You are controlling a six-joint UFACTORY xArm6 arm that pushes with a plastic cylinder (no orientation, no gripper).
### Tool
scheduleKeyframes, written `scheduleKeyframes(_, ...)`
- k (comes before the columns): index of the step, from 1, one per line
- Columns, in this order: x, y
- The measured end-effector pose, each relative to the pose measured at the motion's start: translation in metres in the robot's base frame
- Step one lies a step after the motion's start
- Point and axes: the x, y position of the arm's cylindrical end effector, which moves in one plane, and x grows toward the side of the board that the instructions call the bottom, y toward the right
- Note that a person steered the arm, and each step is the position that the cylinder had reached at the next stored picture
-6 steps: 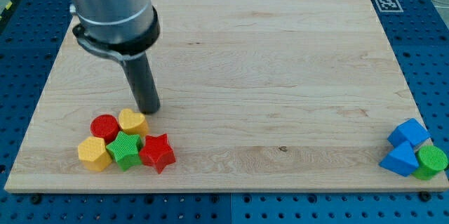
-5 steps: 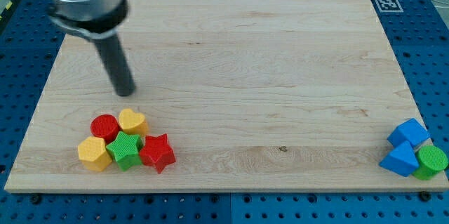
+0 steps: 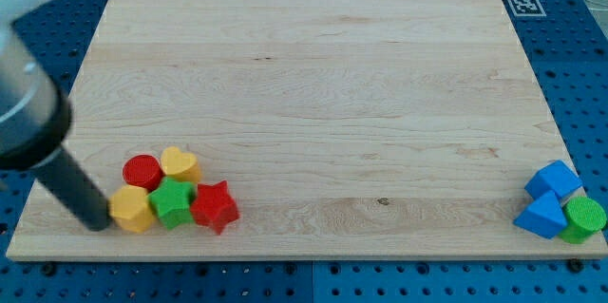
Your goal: Arrange a group of blocks in a line
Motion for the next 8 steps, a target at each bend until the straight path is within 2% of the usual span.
scheduleKeyframes(1, -0.012, 0.054)
scheduleKeyframes(3, -0.029, 0.082)
scheduleKeyframes(7, -0.044, 0.215)
scheduleKeyframes(8, -0.044, 0.217)
